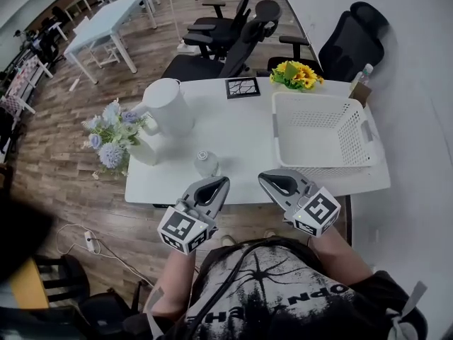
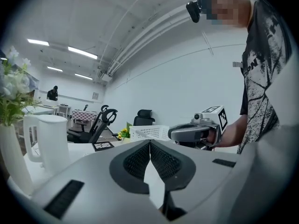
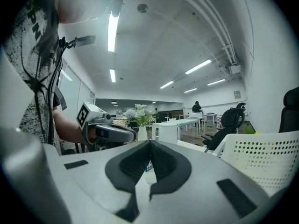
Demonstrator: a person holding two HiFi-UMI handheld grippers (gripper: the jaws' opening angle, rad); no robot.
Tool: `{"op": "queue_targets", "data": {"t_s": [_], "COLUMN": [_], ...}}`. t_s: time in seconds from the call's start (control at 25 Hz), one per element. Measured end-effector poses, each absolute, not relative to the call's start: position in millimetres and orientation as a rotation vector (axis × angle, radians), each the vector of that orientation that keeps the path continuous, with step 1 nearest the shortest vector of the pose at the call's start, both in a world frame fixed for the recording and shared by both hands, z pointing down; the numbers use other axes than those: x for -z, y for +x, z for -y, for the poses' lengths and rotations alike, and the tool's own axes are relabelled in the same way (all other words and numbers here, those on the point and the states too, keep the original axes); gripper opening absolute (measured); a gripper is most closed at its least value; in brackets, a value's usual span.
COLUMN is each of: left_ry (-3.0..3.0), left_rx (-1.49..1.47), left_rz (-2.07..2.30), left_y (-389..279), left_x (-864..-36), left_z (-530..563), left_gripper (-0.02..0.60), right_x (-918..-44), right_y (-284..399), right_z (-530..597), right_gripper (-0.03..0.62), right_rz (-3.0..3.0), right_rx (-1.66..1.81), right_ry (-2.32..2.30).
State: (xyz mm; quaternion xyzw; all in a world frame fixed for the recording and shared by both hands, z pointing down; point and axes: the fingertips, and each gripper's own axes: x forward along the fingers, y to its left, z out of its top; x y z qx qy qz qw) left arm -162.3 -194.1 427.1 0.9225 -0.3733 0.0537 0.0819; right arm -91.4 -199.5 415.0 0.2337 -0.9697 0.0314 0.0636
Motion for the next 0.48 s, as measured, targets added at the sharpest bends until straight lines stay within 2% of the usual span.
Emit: {"op": "queue_targets", "data": {"t_s": [0.48], "left_ry": [2.740], "left_rx": [-0.165], "left_rz": [1.149], "left_y": [-122.7], "left_x": [-425.3], "left_z": [197.1], "left_gripper": [0.011], "right_x": [-412.4], "right_y": [-51.2], "right_z": [203.6], "right_gripper": [0.021], "right_rz": [2.902], "right_rx": [-0.073], "right_ry": [0.625]}}
